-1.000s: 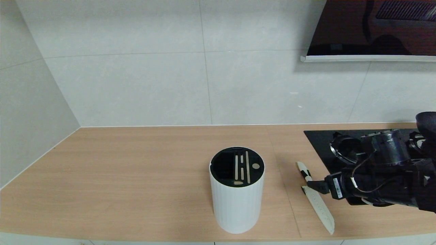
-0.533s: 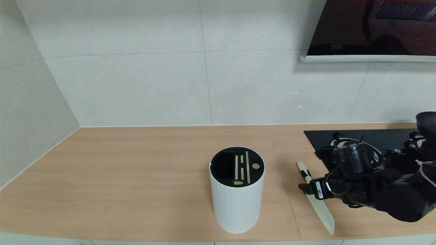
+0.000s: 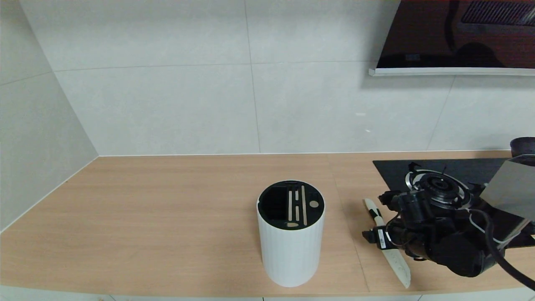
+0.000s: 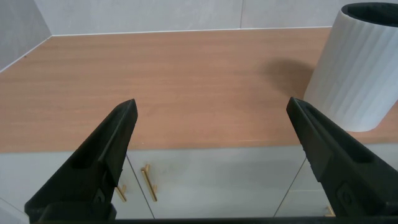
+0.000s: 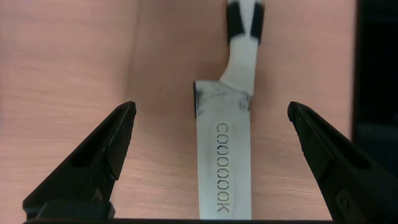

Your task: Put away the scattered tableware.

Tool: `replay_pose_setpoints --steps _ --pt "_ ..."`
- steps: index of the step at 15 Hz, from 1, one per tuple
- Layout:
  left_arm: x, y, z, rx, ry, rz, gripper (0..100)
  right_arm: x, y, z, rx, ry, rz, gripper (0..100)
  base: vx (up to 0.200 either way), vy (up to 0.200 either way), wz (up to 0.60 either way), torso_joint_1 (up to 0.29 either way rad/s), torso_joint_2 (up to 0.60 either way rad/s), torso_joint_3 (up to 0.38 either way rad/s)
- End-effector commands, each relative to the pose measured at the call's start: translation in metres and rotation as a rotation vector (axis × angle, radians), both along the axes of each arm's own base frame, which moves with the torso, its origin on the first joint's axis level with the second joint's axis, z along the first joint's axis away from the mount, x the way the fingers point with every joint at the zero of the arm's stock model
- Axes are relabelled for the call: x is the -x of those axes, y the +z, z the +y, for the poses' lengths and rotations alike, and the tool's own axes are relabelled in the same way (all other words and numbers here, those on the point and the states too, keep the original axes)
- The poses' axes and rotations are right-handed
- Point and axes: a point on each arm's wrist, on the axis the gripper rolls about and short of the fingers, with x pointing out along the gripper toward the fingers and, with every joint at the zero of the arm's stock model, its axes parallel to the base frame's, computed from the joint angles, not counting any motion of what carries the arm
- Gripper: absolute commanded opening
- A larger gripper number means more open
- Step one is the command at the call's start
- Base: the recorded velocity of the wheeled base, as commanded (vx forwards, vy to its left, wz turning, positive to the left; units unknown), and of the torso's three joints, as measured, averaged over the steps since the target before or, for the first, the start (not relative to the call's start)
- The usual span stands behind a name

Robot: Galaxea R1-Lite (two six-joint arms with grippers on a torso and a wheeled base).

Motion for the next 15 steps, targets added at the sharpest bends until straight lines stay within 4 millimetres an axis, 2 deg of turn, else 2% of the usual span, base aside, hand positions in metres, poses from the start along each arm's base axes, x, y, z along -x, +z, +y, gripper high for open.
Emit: replay_pose_setpoints --steps 1,5,15 --pt "0.000 0.000 0.000 0.000 0.000 0.000 100 -0.002 -0.005 0.000 0.004 -0.001 0.011 100 0.000 0.000 0.00 0.000 0.00 0.000" --pt "0.000 0.000 0.000 0.000 0.000 0.000 100 -0.011 -0.017 -0.006 0.004 -0.035 0.031 100 0.000 0.000 0.00 0.000 0.00 0.000" --pt "0.000 0.000 0.000 0.000 0.000 0.000 100 -0.018 -0.026 -0.008 0.015 -0.067 0.041 100 0.000 0.000 0.00 0.000 0.00 0.000"
